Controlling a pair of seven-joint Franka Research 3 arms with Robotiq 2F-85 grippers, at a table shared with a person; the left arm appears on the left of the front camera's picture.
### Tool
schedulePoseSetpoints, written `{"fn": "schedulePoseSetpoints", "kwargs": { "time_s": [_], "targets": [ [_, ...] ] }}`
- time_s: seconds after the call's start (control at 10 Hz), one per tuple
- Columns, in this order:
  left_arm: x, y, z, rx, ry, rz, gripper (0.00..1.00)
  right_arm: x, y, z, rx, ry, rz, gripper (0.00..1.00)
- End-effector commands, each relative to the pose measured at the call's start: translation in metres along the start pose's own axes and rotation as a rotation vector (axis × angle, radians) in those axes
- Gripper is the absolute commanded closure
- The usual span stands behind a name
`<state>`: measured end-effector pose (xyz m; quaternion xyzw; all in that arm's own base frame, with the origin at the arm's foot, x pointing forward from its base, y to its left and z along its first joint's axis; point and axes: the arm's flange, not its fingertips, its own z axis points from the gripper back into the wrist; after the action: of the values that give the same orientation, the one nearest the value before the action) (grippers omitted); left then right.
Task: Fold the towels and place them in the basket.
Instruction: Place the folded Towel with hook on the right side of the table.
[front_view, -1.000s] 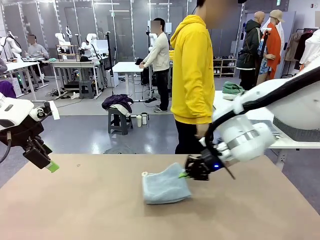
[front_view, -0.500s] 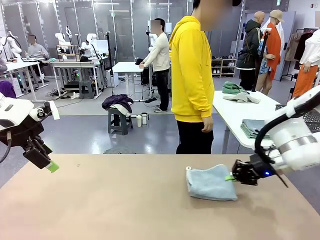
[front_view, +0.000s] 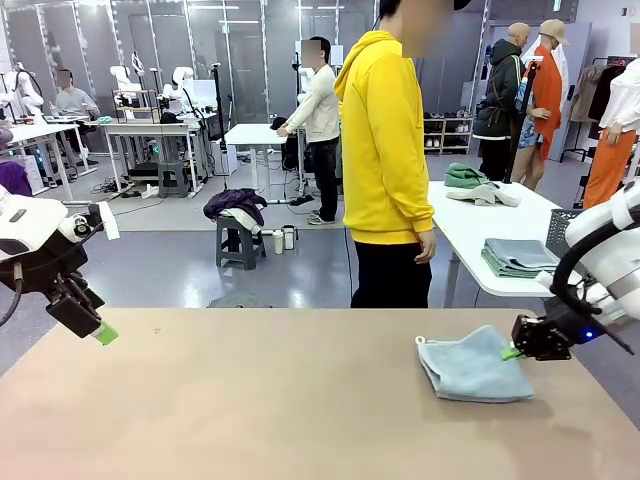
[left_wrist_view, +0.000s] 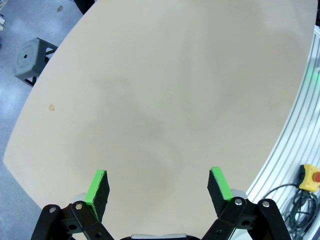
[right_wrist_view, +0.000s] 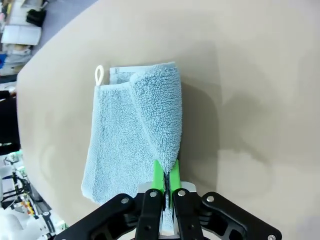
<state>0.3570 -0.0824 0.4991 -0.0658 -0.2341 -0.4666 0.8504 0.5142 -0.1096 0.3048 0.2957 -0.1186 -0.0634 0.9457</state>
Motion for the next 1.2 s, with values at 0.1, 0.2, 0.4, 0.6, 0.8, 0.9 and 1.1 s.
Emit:
{"fn": "schedulePoseSetpoints", "kwargs": {
  "time_s": [0.1,0.2,0.4,0.6,0.8,0.9,1.1],
  "targets": [
    [0.001,-0.002,-0.001,0.014,0.009,0.013,0.0,0.01,0.005,0.012,-0.071,0.021,-0.041,0.95],
    [0.001,-0.002,-0.001,0.014,0.009,0.013,0.0,0.01,0.008,0.013,-0.102,0.035,-0.036,0.95],
    [0.001,-0.002,-0.001,0.014,0.009,0.013,0.0,0.007,0.015,0.012,-0.116,0.032,-0.014,0.66],
    [0.001,-0.002,-0.001,0.014,0.009,0.013,0.0,0.004,0.02,0.019,-0.171,0.012,-0.016,0.37],
    [0.001,-0.002,-0.001,0.014,0.009,0.013,0.0,0.0,0.024,0.028,-0.215,-0.009,-0.024,0.08],
    [0.001,-0.002,-0.001,0.014,0.009,0.013,0.0,-0.002,0.027,0.032,-0.263,-0.018,-0.016,0.35],
    [0.001,-0.002,-0.001,0.014,0.009,0.013,0.0,-0.003,0.036,0.034,-0.265,-0.014,0.0,0.08]
  ]
}}
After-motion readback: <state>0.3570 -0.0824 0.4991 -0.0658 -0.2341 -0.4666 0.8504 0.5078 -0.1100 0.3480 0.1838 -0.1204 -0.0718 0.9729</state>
